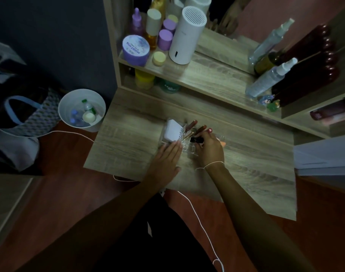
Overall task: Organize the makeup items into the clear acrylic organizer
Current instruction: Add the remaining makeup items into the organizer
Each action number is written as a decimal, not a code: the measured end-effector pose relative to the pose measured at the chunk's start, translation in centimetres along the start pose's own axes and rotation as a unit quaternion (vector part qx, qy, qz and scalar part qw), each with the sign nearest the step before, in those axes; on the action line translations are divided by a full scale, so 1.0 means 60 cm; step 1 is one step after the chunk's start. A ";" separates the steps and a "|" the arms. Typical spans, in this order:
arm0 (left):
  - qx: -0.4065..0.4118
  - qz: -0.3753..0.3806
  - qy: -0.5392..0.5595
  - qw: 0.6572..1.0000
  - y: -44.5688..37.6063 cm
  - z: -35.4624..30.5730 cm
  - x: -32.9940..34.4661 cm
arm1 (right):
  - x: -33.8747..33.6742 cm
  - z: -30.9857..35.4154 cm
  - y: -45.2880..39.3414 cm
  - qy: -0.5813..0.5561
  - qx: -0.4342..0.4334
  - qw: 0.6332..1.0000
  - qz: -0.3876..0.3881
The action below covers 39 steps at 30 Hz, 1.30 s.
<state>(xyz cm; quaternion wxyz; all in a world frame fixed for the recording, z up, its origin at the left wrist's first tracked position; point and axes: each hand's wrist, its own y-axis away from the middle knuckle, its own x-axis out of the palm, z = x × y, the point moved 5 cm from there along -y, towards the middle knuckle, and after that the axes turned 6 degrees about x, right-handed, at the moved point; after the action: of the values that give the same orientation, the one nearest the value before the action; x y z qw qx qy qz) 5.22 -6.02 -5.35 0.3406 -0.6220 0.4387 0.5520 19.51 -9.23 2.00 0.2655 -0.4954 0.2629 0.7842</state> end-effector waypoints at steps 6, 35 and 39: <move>-0.007 0.008 0.011 1.000 -0.004 -0.001 0.007 | -0.006 -0.002 0.002 -0.011 -0.004 1.000 -0.006; 0.001 0.003 0.020 1.000 -0.003 -0.007 0.002 | -0.025 0.006 0.046 0.052 -0.046 0.997 -0.027; 0.002 -0.007 0.013 1.000 -0.001 -0.006 -0.004 | -0.024 0.007 0.046 0.057 -0.050 0.997 -0.024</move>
<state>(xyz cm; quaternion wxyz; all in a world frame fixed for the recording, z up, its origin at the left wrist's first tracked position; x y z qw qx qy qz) 5.41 -6.30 -5.07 0.3399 -0.6312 0.4400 0.5407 17.87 -11.15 3.89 0.2440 -0.5580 0.2263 0.7601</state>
